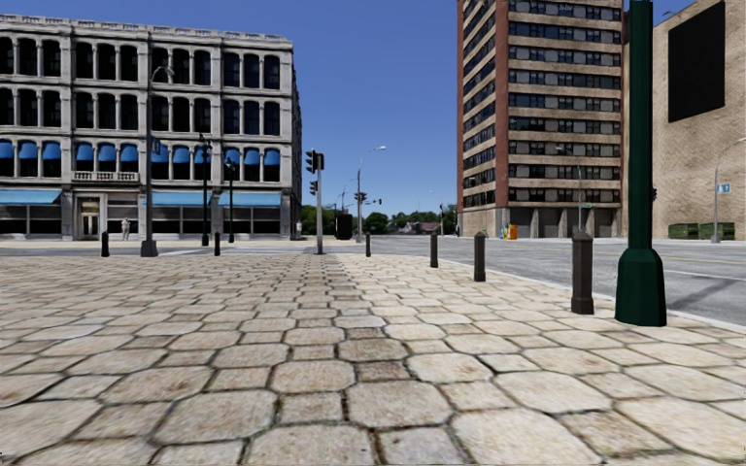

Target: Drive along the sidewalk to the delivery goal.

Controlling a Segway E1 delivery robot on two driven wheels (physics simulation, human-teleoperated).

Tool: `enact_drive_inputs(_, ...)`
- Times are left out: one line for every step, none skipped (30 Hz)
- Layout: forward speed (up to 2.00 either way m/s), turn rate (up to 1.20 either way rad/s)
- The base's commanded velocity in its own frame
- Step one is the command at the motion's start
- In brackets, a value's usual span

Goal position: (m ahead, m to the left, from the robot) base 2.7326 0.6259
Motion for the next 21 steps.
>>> enact_drive_inputs(0.75, 0.53)
enact_drive_inputs(0.75, 0.53)
enact_drive_inputs(0.75, 0.51)
enact_drive_inputs(0.75, 0.32)
enact_drive_inputs(0.75, 0.32)
enact_drive_inputs(0.75, 0.00)
enact_drive_inputs(0.75, 0.00)
enact_drive_inputs(0.79, 0.00)
enact_drive_inputs(0.79, 0.00)
enact_drive_inputs(0.80, 0.00)
enact_drive_inputs(0.80, 0.00)
enact_drive_inputs(0.80, 0.00)
enact_drive_inputs(0.80, 0.00)
enact_drive_inputs(0.80, 0.00)
enact_drive_inputs(0.80, 0.00)
enact_drive_inputs(0.83, 0.03)
enact_drive_inputs(0.83, 0.03)
enact_drive_inputs(0.99, 0.13)
enact_drive_inputs(1.16, 0.16)
enact_drive_inputs(1.30, 0.15)
enact_drive_inputs(1.30, 0.15)
